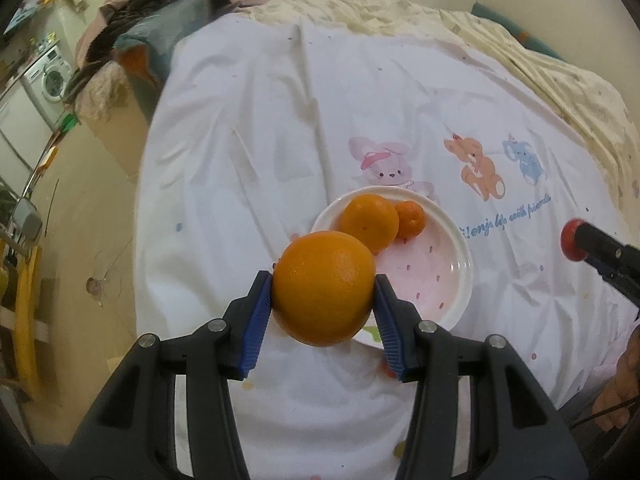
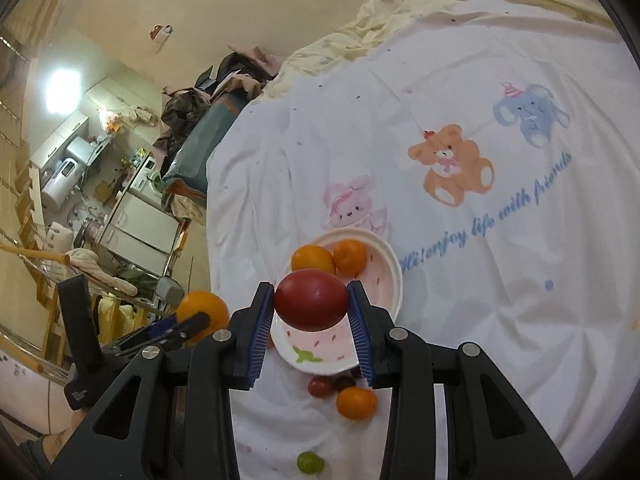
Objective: Organize fruits
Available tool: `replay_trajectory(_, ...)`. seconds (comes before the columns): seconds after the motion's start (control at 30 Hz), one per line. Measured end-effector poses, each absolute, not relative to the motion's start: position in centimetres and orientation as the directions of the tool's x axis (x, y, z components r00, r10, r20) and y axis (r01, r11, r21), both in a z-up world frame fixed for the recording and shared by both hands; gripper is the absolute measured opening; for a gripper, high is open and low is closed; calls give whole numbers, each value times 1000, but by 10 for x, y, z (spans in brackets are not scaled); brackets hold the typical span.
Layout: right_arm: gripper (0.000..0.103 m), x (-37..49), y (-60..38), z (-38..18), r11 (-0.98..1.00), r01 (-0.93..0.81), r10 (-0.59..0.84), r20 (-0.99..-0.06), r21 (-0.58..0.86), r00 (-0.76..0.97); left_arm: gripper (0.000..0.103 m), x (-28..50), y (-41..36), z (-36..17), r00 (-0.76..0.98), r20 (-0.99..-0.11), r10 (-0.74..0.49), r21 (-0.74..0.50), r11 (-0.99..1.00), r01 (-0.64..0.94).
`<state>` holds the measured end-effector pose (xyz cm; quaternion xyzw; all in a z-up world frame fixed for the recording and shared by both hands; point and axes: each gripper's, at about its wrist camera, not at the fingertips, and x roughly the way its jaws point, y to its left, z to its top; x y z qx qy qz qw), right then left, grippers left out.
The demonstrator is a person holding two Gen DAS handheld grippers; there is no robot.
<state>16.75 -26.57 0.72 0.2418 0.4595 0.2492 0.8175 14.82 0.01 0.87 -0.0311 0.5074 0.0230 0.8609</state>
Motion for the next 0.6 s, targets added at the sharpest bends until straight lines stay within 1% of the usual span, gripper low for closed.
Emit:
replay_trajectory(0.2, 39, 193, -259, -10, 764, -159, 628, -663, 625, 409, 46, 172, -9, -4, 474, -881, 8, -17, 999, -49)
replay_trajectory(0.6, 39, 243, -247, -52, 765, -130, 636, -708, 631, 307, 46, 208, -27, -57, 376, -926, 16, 14, 1000, -8)
